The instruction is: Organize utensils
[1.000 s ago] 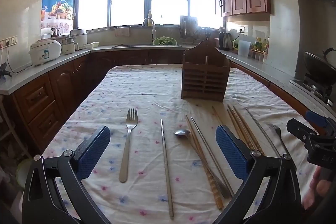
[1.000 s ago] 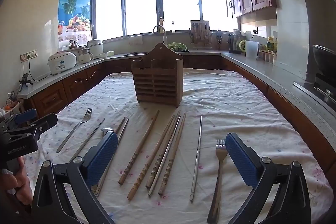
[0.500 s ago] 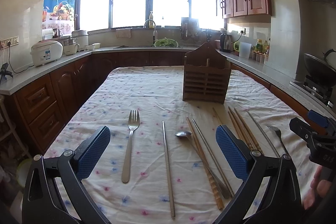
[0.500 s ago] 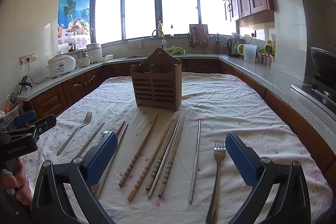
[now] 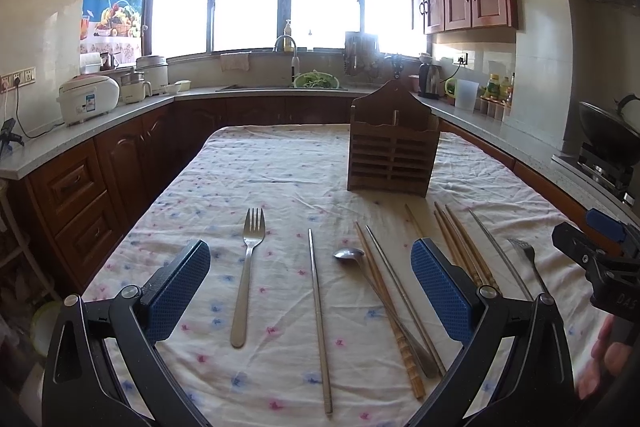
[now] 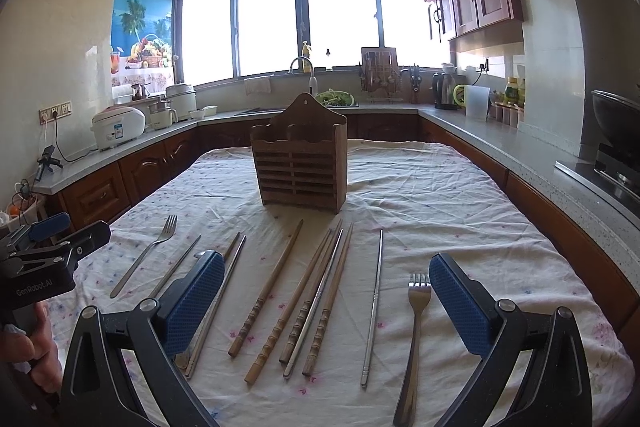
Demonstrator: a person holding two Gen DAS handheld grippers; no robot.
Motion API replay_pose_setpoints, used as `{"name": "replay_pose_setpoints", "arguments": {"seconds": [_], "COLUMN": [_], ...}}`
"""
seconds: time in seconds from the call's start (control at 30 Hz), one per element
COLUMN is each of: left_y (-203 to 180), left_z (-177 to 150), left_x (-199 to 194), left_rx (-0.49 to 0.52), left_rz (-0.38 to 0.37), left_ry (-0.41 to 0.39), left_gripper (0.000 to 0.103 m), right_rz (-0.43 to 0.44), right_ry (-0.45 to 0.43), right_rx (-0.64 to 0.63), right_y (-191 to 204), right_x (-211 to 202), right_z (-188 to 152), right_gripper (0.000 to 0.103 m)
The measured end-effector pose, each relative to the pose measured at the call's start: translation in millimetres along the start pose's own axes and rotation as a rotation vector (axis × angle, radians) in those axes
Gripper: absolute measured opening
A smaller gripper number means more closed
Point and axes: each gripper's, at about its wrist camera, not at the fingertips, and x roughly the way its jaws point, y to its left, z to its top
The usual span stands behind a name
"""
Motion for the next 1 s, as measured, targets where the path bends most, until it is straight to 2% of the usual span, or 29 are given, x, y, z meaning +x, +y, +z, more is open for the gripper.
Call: {"name": "replay_pose_setpoints", "arguments": {"seconds": [1.0], "left_y": [3.4], "left_z": [-1.0], "left_x": [3.9], "left_rx": [-0.009], "left_rz": [-0.004], "left_ry": [0.023], "left_gripper": [0.103], "right_rz": [0.011], "right_ry": [0.005], "right_rx": [-0.003], "right_y": [1.3], "right_x": [2.2], "right_z": [-0.6], "right_gripper": [0.103]}}
